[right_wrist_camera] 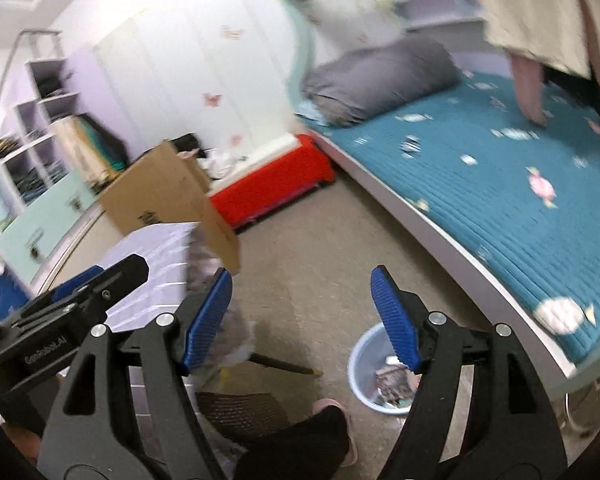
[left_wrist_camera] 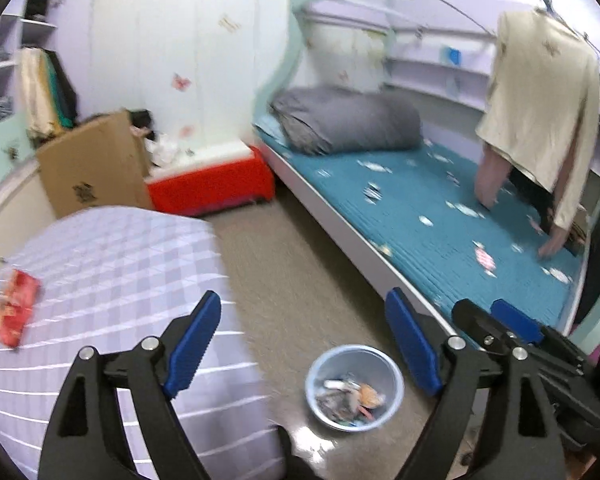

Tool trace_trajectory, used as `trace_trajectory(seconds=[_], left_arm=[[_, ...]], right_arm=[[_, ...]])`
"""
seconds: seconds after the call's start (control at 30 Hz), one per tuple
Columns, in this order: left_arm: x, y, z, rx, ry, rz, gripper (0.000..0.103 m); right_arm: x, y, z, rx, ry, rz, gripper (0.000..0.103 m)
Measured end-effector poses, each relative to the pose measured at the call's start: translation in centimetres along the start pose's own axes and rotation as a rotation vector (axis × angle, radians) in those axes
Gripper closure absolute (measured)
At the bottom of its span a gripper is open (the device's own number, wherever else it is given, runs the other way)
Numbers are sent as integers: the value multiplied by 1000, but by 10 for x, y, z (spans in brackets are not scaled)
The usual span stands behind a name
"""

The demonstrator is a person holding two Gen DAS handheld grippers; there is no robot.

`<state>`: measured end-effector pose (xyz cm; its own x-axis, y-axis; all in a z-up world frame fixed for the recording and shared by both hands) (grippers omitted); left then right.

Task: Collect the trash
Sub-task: 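Return to the table and grasp the red snack bag with both tools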

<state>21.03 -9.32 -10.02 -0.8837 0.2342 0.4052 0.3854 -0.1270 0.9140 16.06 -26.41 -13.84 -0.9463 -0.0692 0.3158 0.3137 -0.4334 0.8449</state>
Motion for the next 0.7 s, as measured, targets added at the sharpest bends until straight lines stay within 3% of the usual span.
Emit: trace_trajectory(seconds=[0.27, 0.47, 0.7], left_arm=[[47, 6, 133, 173, 202, -33, 17], [67, -20, 243, 315, 367, -4, 17], [69, -61, 337, 579, 459, 31, 17]], right_arm=[[-32, -5, 141, 176, 192, 54, 31], [-73, -34, 235, 253, 317, 160, 31], [-131, -74, 325, 332, 448, 297, 31]])
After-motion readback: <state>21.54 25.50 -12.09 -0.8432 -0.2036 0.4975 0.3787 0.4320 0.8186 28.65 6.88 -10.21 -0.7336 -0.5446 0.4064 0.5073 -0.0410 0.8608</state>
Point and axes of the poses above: each gripper's, at about its wrist camera, not at the fingertips, and x roughly against the way its jaws point, z to its left, y to its top, the point moved 3 cm from there along -x, roughly the way its jaws point, and after that the axes turned 12 degrees about -z, right-handed, at the moved point
